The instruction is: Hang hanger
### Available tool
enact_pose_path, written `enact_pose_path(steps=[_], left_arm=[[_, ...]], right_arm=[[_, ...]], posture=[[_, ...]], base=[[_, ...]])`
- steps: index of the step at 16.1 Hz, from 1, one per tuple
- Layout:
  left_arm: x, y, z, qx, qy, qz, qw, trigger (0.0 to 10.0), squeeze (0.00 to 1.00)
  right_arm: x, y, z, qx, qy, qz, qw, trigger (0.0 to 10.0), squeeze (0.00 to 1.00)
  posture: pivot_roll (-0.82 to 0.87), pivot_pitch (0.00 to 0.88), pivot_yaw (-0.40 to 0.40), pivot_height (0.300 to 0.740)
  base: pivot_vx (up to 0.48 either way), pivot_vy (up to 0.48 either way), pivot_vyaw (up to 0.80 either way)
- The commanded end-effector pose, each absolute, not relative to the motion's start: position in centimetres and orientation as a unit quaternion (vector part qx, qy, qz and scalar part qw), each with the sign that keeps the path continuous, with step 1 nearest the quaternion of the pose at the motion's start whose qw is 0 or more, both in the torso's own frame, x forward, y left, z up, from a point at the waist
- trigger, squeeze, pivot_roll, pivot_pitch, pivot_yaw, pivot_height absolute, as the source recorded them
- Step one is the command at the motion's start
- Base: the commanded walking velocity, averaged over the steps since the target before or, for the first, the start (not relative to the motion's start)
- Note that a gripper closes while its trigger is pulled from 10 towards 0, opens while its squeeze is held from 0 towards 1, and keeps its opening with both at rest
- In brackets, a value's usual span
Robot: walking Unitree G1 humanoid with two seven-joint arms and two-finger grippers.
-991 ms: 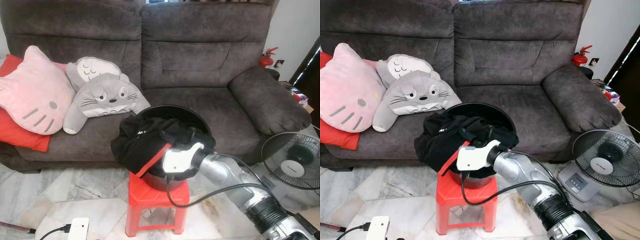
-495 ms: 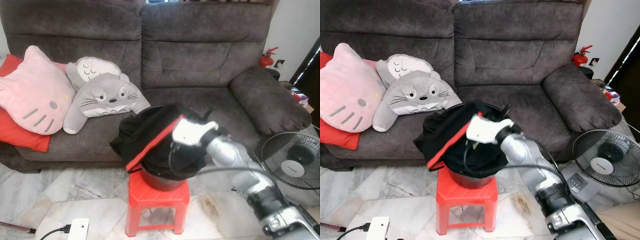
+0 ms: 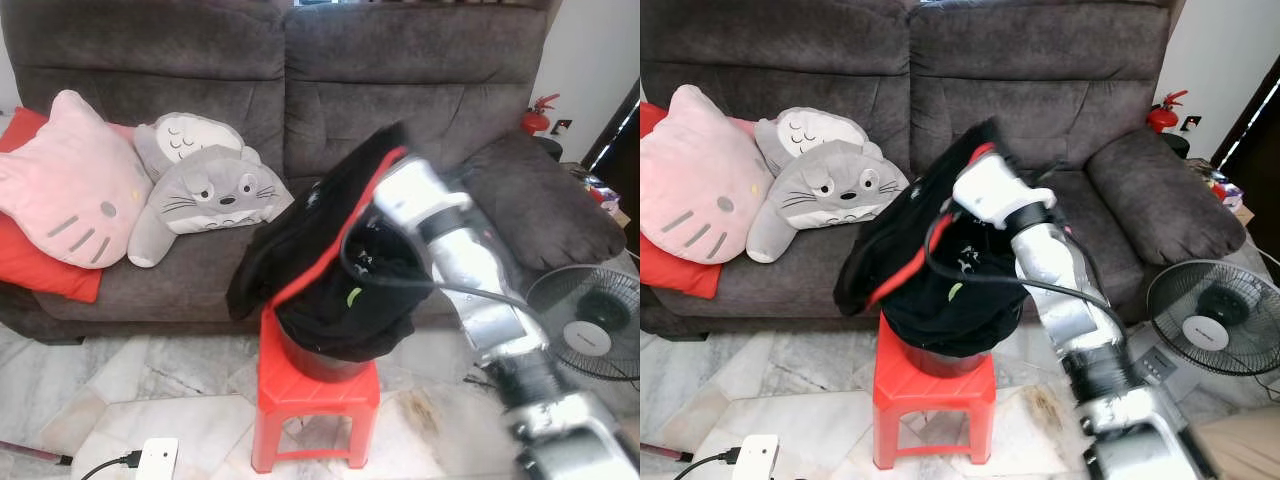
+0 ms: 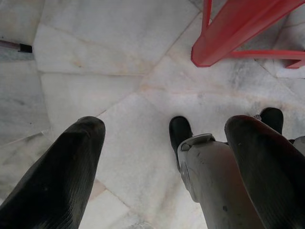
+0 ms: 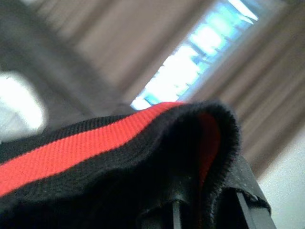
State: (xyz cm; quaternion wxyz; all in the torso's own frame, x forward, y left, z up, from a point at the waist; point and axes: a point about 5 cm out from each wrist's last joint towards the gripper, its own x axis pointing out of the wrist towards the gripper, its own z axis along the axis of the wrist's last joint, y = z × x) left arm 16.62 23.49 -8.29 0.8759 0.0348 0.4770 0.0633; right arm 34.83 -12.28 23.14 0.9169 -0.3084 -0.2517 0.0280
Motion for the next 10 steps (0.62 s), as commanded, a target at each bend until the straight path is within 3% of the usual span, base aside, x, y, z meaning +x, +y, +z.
enact_pose_path(steps=[1,2,3,5,10], left_arm=[[16.3,23.3,-8.5,0.034,0.479,0.061,0.875,10.0,0.00],[16.3,23.3,-8.5,0.034,0.479,0.061,0.875,10.0,0.00],[16.3,23.3,-8.5,0.034,0.478,0.060,0.875,10.0,0.00],[16.3,23.3,-8.4,0.035,0.477,0.058,0.877,10.0,0.00],[16.3,23.4,-8.4,0.040,0.477,0.053,0.877,10.0,0.00]], right_arm=[[34.2,-13.6,23.4,-0.267,-0.248,-0.021,0.931,10.0,0.00],[34.2,-13.6,23.4,-0.267,-0.248,-0.021,0.931,10.0,0.00],[33.6,-14.9,22.7,-0.192,-0.223,-0.073,0.953,10.0,0.00],[32.7,-17.0,22.3,-0.084,-0.199,-0.152,0.964,10.0,0.00],[31.1,-16.7,19.7,-0.007,-0.141,-0.178,0.974,10.0,0.00]], posture=[[-0.14,0.000,-0.060,0.740],[-0.14,0.000,-0.060,0.740],[-0.15,0.000,-0.055,0.740],[-0.15,0.000,-0.052,0.740],[-0.14,0.000,-0.052,0.740]], base=[[0.000,0.000,0.00],[0.000,0.000,0.00],[0.000,0.000,0.00],[0.000,0.000,0.00],[0.000,0.000,0.00]])
